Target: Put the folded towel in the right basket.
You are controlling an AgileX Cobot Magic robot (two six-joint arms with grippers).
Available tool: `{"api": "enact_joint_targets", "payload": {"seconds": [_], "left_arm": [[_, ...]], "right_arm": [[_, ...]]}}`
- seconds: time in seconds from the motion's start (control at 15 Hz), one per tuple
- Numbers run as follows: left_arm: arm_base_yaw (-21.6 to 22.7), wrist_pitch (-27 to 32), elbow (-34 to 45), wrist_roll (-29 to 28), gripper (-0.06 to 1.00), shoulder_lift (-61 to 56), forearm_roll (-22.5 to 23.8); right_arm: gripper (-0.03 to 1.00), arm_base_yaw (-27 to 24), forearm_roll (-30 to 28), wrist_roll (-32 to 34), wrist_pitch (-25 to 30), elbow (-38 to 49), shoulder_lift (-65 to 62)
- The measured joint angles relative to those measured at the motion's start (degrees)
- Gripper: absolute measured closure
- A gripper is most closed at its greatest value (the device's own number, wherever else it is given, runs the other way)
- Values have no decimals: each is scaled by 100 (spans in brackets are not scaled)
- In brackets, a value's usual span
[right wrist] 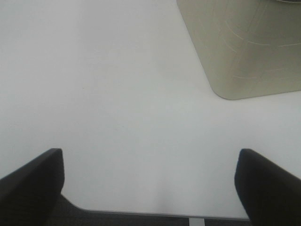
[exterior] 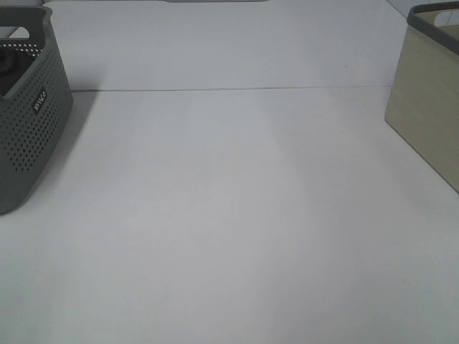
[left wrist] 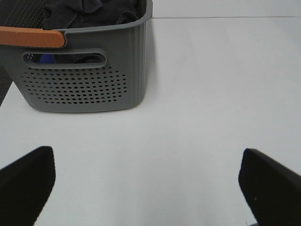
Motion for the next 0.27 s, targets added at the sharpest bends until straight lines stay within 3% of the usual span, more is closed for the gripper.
{"api": "enact_joint_targets", "payload": {"seconds": [0.27], "left_arm": [[0,0,0,0,-5,0,0]], "right_arm": [[2,0,0,0,0,0,0]]}}
